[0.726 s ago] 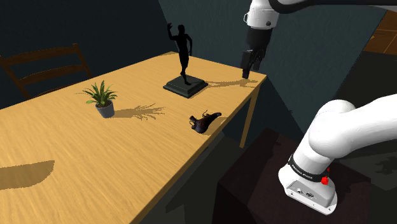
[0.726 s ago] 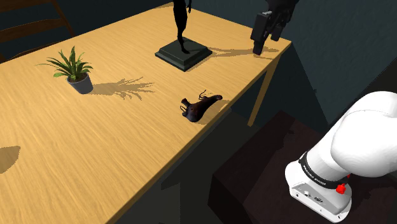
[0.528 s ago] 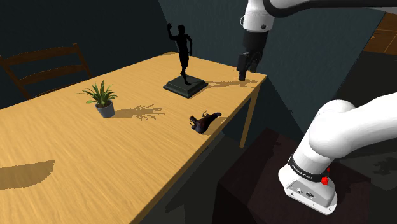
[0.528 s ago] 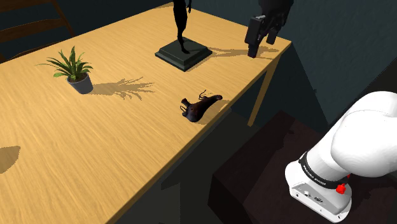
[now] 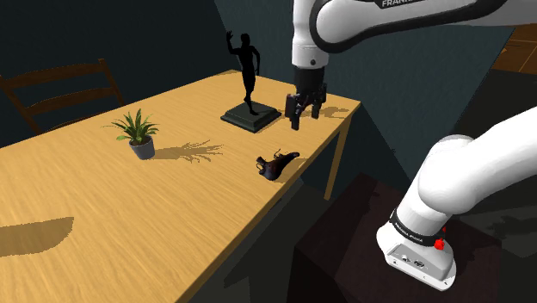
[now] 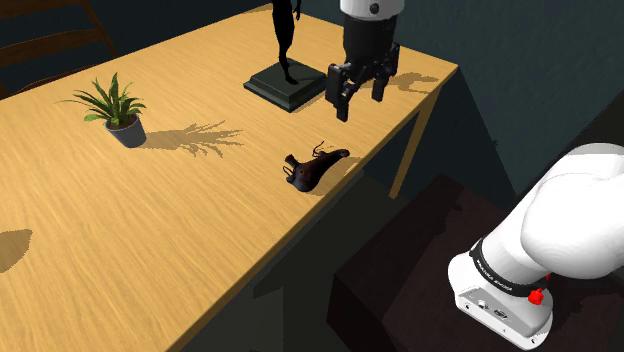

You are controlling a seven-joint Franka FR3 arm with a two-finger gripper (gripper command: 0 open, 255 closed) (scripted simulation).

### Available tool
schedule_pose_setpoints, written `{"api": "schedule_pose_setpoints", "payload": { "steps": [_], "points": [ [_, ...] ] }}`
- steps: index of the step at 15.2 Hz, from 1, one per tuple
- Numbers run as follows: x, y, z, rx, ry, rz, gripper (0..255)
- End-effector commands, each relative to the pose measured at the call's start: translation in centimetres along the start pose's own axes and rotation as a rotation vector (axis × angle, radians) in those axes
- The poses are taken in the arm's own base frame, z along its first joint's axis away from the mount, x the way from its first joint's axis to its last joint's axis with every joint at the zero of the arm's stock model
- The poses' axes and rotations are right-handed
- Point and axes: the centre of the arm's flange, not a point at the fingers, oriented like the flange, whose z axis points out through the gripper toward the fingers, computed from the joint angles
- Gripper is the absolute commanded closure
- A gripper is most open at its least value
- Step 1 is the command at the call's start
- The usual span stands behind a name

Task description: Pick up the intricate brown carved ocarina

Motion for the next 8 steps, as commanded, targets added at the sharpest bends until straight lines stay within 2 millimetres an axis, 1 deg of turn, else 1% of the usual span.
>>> {"api": "schedule_pose_setpoints", "payload": {
  "steps": [1, 8],
  "points": [
    [1.5, -2.4, 1.1, 0.006, -0.014, 0.025, 0],
    [6.5, -8.8, 5.7, 0.024, -0.062, 0.109, 0]
  ]
}}
